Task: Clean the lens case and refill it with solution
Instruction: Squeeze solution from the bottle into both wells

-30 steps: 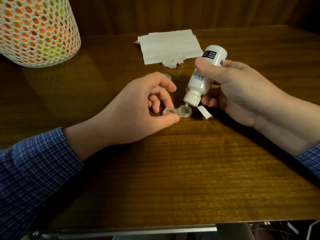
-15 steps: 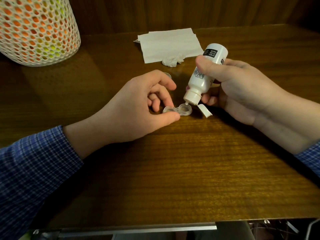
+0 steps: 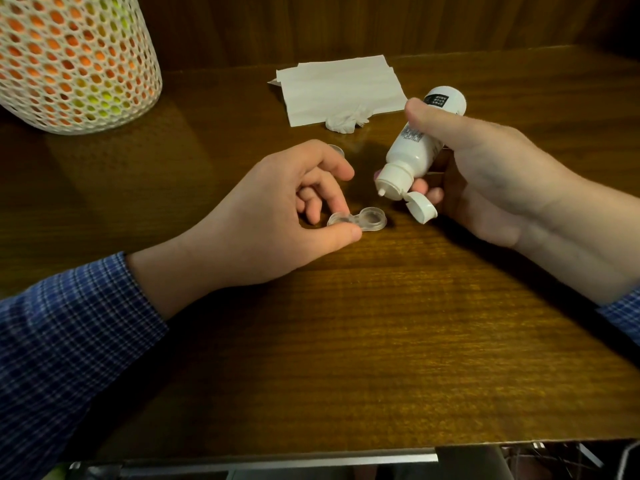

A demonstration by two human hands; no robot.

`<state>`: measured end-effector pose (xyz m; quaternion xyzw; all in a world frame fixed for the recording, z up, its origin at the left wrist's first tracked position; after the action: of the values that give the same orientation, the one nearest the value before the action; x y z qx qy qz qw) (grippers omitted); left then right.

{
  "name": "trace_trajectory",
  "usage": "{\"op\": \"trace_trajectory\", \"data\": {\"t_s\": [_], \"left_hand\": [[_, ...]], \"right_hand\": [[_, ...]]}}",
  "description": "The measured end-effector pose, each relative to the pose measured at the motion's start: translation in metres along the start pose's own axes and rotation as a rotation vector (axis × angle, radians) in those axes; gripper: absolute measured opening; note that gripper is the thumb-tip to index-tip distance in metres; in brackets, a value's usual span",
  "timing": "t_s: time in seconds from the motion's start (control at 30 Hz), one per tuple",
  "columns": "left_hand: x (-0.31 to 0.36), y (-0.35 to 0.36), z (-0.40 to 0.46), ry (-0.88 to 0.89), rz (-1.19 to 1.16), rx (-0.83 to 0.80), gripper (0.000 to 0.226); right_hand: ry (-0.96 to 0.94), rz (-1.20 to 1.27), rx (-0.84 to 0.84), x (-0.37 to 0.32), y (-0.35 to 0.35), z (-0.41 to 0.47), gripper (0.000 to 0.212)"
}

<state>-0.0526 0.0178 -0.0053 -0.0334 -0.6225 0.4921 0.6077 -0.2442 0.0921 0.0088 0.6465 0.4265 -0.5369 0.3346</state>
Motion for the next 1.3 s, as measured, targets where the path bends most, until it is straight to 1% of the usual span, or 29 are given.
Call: {"op": "trace_trajectory", "data": {"t_s": [0.1, 0.3, 0.53, 0.7, 0.8, 0.9, 1.03, 1.17, 1.3], "left_hand": [[0.0, -0.0002, 0.0, 0.0, -0.001, -0.003, 0.054], [0.0003, 0.0006, -0.0007, -0.002, 0.0, -0.012, 0.054], [0.0009, -0.0001, -0.0008, -0.006, -0.001, -0.015, 0.055], [0.0006, 0.0, -0.0008, -0.004, -0.003, -0.008, 0.053], [0.0002, -0.0002, -0.0007, -0.003, -0.003, -0.004, 0.053], [0.0, -0.0008, -0.0005, -0.005, -0.009, -0.007, 0.053], [0.0001, -0.0011, -0.0004, -0.007, -0.018, -0.008, 0.054], [-0.0003, 0.0003, -0.0005, 0.002, -0.01, -0.005, 0.055], [-0.0015, -0.0001, -0.0013, -0.009, -0.033, 0.004, 0.058]], "right_hand": [[0.006, 0.011, 0.002, -0.0005, -0.0006, 0.0002, 0.036], [-0.075, -0.11, -0.032, 0.0017, 0.003, -0.0032, 0.032], [-0.092, -0.112, -0.046, 0.0015, 0.0035, -0.0054, 0.025], [-0.078, -0.103, -0.036, 0.0015, 0.0035, -0.0053, 0.027], [-0.045, -0.09, -0.015, 0.0011, 0.0027, -0.0033, 0.031], [0.013, -0.009, 0.016, -0.0003, 0.0005, 0.0003, 0.037], [0.054, 0.079, 0.028, -0.001, -0.0033, 0.0035, 0.037], [0.009, 0.048, -0.024, -0.0002, -0.0008, 0.0008, 0.036], [-0.106, -0.002, -0.09, 0.0007, 0.0065, -0.0053, 0.031]]}}
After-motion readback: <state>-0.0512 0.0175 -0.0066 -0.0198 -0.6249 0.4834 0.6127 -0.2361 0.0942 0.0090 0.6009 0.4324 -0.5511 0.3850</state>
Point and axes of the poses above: each hand's wrist, its own z-axis towards the middle knuckle, its own y-axis out of the palm, x = y × z, the point moved 1 cm from there along z, towards the middle knuckle, and after that the axes turned 6 degrees about -z, right-handed, at the moved point
